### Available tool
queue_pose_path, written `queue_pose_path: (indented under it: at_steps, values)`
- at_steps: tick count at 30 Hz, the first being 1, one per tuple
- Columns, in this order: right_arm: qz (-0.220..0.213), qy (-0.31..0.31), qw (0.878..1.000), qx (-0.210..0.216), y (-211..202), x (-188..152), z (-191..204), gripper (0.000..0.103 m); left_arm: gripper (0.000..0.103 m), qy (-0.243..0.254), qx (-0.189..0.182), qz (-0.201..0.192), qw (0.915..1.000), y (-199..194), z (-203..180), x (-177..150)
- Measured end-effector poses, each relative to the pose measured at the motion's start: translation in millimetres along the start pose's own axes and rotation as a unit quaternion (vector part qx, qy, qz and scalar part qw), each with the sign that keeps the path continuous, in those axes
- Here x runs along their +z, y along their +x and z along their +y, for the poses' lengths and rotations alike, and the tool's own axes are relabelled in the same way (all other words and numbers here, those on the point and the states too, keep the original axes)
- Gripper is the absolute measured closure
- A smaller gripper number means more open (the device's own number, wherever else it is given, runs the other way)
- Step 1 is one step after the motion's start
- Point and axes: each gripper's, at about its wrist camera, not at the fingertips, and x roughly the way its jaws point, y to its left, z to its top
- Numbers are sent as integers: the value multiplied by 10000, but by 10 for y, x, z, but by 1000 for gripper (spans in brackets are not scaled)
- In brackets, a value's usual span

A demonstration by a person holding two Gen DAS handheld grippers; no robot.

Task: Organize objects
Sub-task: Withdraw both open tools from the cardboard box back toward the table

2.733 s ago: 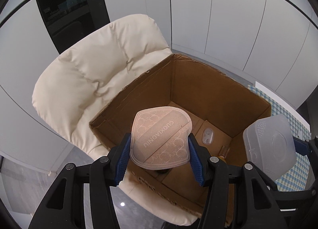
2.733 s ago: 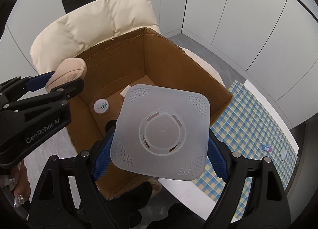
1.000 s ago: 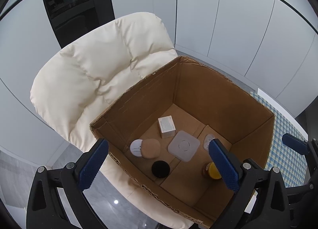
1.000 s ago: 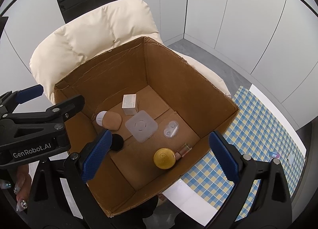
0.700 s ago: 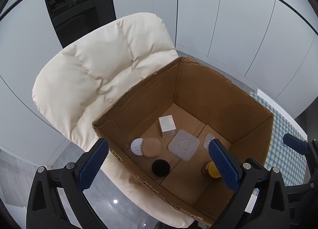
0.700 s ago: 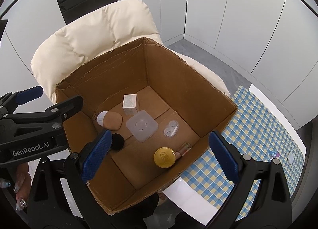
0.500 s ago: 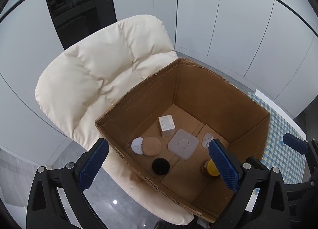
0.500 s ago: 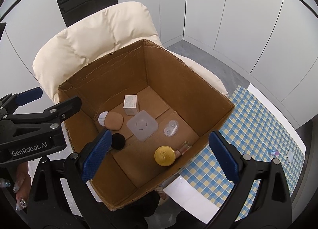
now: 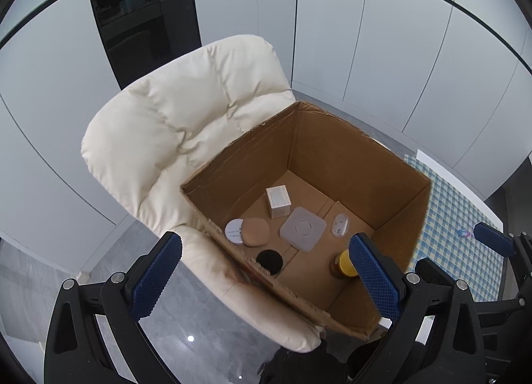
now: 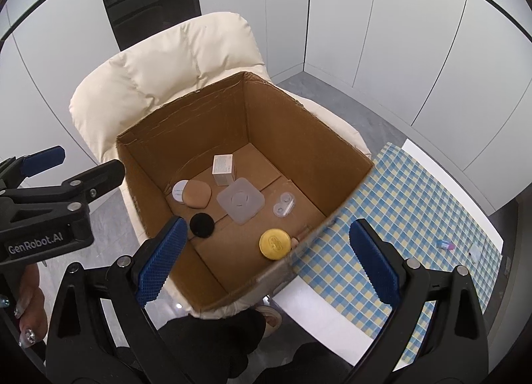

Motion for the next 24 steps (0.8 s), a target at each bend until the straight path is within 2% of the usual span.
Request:
queue_pose_path:
  at_steps: [24]
  values:
    - [-100, -106, 9999, -75, -1014, -748, 120, 3, 2, 91, -34, -178, 9998, -954, 111, -683]
